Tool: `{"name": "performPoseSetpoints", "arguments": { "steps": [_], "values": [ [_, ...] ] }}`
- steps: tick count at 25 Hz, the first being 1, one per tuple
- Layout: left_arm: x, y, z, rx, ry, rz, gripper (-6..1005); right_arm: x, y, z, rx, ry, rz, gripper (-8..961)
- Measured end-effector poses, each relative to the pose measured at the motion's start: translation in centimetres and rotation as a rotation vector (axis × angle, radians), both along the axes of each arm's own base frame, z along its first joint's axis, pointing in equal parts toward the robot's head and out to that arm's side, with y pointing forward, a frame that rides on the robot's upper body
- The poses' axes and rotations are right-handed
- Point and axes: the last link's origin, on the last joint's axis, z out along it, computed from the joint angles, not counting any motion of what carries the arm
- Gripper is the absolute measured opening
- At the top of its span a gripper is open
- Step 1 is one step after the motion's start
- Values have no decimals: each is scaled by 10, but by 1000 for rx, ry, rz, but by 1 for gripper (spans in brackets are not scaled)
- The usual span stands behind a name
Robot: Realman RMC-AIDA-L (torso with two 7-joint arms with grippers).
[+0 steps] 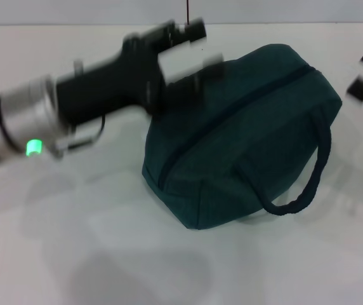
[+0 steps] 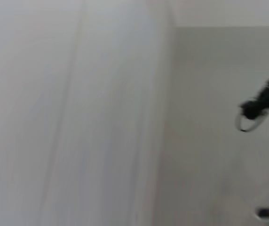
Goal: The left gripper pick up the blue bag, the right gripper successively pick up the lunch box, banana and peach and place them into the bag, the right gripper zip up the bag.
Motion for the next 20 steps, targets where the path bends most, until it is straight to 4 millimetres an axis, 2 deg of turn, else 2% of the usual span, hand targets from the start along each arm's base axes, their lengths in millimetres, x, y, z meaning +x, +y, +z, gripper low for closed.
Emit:
{"name": "performPoseSetpoints", "arguments": {
  "steps": [2,6,8,13,20],
  "values": [
    [-11,-19,-4,40,0,-58,696,-10,-6,-4,-85,-39,93,564],
    [-36,-56,-11,138,-14,-104,768,-22,-12,-17,-180,-74,196,653],
    [-45,-67,-13,163,-12,-86,804,-26,-12,-23,-190,-77,207,655],
    [-60,-83,-20,194,1,-43,894,-34,-7,-37,-193,-112,226,657],
    [-62,-87,-23,202,5,-39,894,-38,2,-44,-176,-132,210,657]
  ]
}}
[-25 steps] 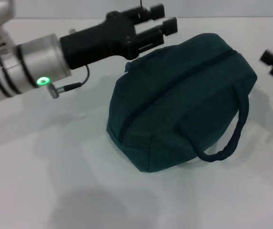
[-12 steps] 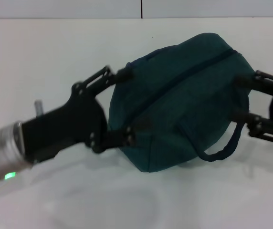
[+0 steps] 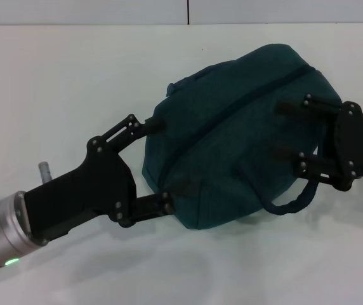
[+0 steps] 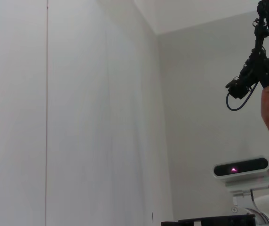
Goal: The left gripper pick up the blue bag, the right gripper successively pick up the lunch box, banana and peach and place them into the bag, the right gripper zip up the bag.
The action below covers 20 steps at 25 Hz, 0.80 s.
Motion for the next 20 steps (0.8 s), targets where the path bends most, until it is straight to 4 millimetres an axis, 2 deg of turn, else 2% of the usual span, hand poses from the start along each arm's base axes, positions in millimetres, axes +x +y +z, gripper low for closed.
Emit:
{"name": "performPoseSetpoints", "arguments": {
  "steps": [20],
  "values": [
    [0,1,0,5,-4,0,894,4,-4,2,15,9,-9,657]
  ]
}}
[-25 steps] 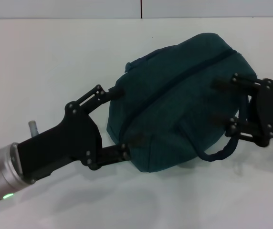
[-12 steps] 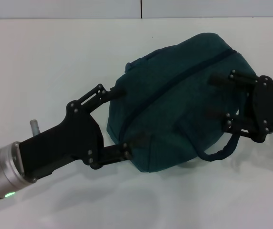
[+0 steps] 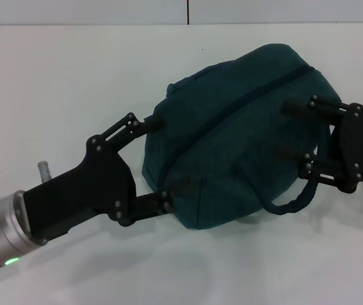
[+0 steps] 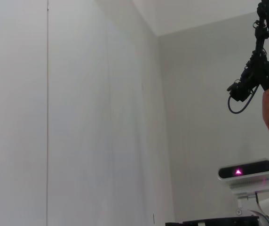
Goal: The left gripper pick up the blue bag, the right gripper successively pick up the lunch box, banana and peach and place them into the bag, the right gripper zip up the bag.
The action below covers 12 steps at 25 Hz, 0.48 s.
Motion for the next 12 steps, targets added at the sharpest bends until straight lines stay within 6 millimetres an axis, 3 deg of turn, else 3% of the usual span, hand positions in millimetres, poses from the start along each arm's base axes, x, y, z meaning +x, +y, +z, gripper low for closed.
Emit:
{"name": "performPoseSetpoints", "arguments": {
  "steps": [12],
  "values": [
    [-1,-2,-1,-3,1,1,895,4,-9,0,13,7,20,657]
  ]
}}
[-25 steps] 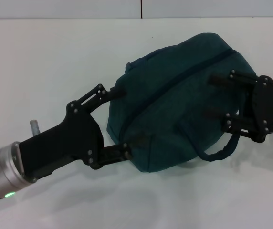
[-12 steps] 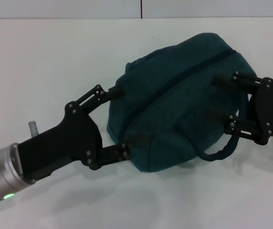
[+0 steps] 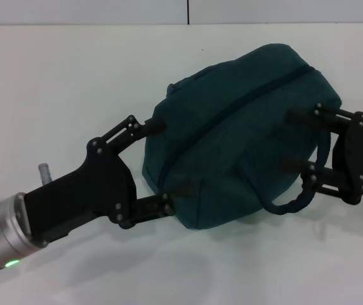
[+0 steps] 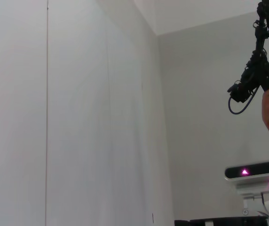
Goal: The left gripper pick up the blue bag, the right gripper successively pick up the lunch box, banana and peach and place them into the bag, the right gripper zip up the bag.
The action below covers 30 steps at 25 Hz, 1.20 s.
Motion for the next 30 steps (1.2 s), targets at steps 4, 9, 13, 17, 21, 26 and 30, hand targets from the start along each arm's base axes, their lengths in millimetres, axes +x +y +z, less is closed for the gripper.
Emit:
{"name": "performPoseSetpoints", "arguments": {
  "steps": [4,9,13,17,21,26,30],
  "values": [
    [0,-1,0,-2,-2,0,895,2,-3,0,11,-1,6,657],
    [-1,-2,0,-3,-7,0,895,4,-5,0,13,1,1,657],
    [-2,-4,0,2,-6,5,895,5,-7,-1,15,3,-2,657],
    [-3,-6,-1,6,-9,5,895,6,-7,-1,14,4,-5,657],
    [-3,-8,-1,3,-14,5,895,7,-8,-1,10,7,-13,657],
    [-3,-8,-2,1,-15,6,895,6,-8,-2,10,8,-12,657],
    [-3,-8,-2,1,-15,6,894,6,-8,-2,10,8,-12,657]
  ]
}}
